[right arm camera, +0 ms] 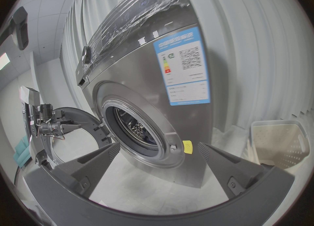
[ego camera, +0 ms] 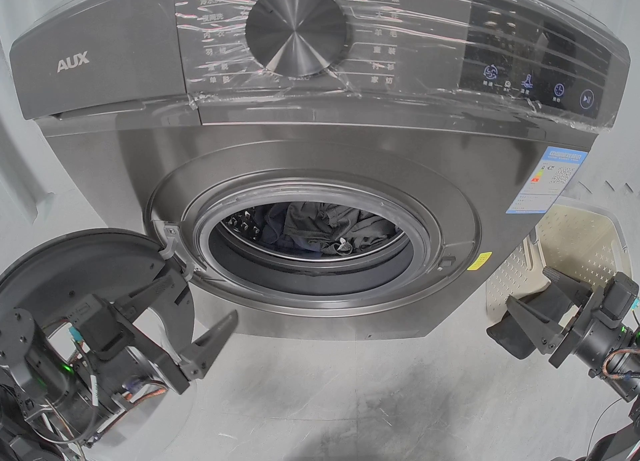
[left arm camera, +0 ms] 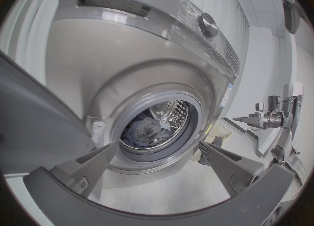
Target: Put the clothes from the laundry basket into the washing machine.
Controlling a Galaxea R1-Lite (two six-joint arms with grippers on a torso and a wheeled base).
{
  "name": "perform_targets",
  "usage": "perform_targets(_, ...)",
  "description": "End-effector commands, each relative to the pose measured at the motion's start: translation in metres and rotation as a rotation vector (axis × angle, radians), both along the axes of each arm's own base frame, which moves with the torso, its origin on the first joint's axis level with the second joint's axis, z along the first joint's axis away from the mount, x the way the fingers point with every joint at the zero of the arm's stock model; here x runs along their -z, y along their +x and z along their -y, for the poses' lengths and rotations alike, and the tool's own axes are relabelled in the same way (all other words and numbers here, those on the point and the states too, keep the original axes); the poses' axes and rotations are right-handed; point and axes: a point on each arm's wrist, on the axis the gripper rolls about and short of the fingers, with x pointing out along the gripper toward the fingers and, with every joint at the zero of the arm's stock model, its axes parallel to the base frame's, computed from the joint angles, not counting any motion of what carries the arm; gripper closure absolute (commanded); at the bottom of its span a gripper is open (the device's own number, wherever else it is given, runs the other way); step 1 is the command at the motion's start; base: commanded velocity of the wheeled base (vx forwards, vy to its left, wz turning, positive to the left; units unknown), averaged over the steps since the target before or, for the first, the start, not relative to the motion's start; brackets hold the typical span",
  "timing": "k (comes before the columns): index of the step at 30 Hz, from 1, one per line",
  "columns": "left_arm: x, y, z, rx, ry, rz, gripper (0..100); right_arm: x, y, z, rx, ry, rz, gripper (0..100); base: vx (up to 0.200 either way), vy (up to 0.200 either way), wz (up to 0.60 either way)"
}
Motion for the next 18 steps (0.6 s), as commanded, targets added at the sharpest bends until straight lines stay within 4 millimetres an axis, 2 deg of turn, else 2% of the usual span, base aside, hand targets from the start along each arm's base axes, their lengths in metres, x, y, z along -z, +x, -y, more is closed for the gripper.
perform_targets(1,-0.015,-0.013,-0.032,-0.105,-0.047,0.08,0,-0.005,-0.017,0.023,0.098,0.017,0.031,0,-0.2,0.0,0.0)
perform_targets(3,-0.018,-0.018,-0.037,-0.119,-0.052,0.093,0,-0.006,-0.02,0.028,0.123,0.016,0.033,0,-0.2,0.0,0.0)
perform_targets(6,-0.021,-0.04,-0.051,-0.125,-0.037,0.096,0,-0.007,-0.035,0.039,0.173,0.022,0.046,0,-0.2,0.0,0.0)
perform_targets(7,-0.021,-0.04,-0.051,-0.125,-0.037,0.096,0,-0.007,-0.035,0.039,0.173,0.022,0.046,0,-0.2,0.0,0.0)
perform_targets(9,-0.018,-0.059,-0.064,-0.136,-0.012,0.086,0,-0.007,-0.047,0.047,0.213,0.024,0.052,0,-0.2,0.0,0.0)
perform_targets(11,-0.017,-0.069,-0.07,-0.14,-0.008,0.088,0,-0.007,-0.054,0.051,0.235,0.028,0.062,0,-0.2,0.0,0.0)
perform_targets(13,-0.017,-0.069,-0.07,-0.14,-0.008,0.088,0,-0.007,-0.054,0.051,0.235,0.028,0.062,0,-0.2,0.0,0.0)
perform_targets(14,-0.01,-0.085,-0.084,-0.203,0.002,0.079,0,-0.001,-0.071,0.058,0.273,0.019,0.05,0,0.0,0.0,0.0)
perform_targets(18,-0.003,-0.099,-0.092,-0.239,0.006,0.076,0,0.004,-0.084,0.062,0.296,0.019,0.051,0,0.0,0.0,0.0)
